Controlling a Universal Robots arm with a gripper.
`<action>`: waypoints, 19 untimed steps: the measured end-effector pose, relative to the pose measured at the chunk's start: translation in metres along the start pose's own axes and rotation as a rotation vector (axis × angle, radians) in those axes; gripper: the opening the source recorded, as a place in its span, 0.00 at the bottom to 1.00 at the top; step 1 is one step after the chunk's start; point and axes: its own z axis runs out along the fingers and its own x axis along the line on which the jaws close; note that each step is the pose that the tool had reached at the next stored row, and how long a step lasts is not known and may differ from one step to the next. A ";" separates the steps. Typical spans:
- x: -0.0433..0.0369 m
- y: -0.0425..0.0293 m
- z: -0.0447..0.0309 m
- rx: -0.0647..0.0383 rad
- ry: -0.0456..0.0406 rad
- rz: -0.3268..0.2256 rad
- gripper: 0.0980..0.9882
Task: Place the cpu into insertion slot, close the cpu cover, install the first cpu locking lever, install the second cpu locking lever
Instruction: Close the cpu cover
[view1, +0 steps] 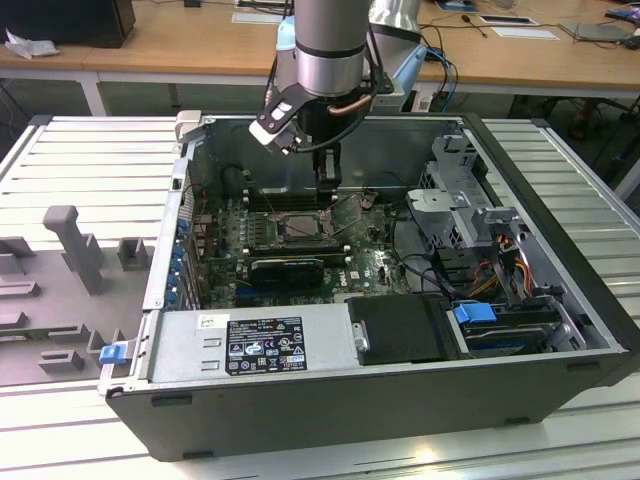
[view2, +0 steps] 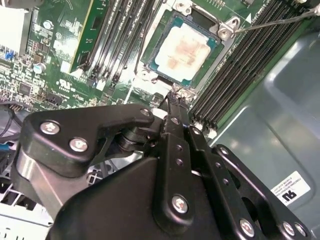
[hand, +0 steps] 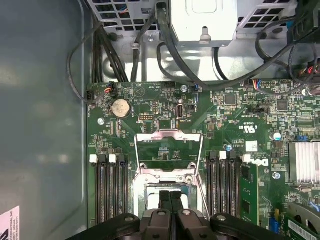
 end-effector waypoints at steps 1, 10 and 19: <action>0.0001 0.0011 -0.0006 0.001 0.0002 0.000 0.01; 0.0008 0.0444 0.0026 0.014 -0.0003 -0.003 0.01; 0.0033 0.0751 0.0117 0.015 0.0011 -0.033 0.01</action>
